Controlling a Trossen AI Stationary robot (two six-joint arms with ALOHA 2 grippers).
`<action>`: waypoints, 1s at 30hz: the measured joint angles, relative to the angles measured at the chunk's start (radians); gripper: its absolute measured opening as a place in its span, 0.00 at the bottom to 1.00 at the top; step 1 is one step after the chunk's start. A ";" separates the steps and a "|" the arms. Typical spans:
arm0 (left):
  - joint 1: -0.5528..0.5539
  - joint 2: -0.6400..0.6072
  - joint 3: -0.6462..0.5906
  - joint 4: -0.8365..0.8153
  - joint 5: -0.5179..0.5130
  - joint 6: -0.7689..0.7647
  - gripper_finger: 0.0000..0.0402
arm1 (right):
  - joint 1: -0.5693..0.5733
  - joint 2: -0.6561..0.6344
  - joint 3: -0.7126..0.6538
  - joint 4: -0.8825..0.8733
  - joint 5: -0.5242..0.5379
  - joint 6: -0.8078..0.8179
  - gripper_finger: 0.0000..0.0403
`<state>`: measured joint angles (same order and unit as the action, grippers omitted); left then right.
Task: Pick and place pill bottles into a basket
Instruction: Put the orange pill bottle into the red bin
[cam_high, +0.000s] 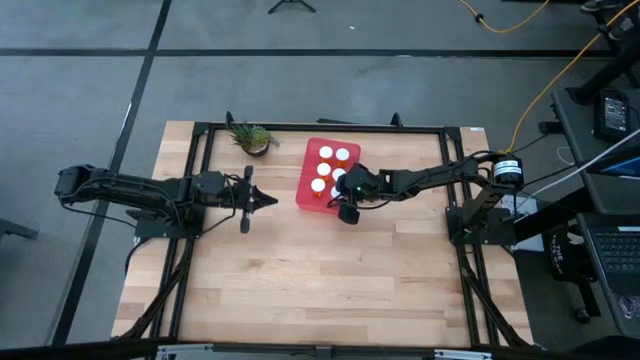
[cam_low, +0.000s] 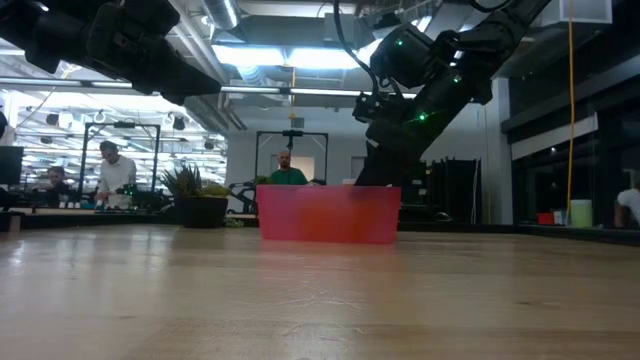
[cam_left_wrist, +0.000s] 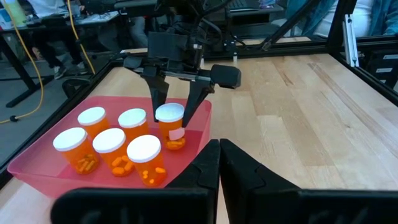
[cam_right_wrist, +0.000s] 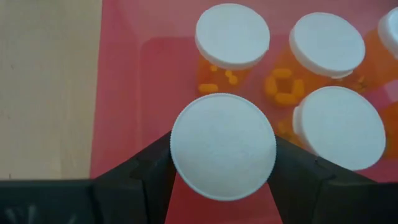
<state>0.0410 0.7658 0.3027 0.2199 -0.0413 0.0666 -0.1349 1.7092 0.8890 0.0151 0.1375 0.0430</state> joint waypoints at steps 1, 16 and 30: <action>0.000 0.000 0.000 0.000 0.000 0.000 0.02 | 0.000 0.000 0.000 0.000 0.000 -0.005 0.54; 0.000 0.000 0.000 0.001 0.000 0.000 0.04 | -0.023 0.000 0.000 -0.011 -0.003 0.002 0.54; 0.000 0.000 0.000 0.001 -0.011 0.000 0.04 | -0.024 0.000 0.013 -0.005 -0.007 -0.020 0.54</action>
<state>0.0410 0.7658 0.3027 0.2207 -0.0520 0.0662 -0.1589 1.7092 0.9020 0.0101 0.1303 0.0229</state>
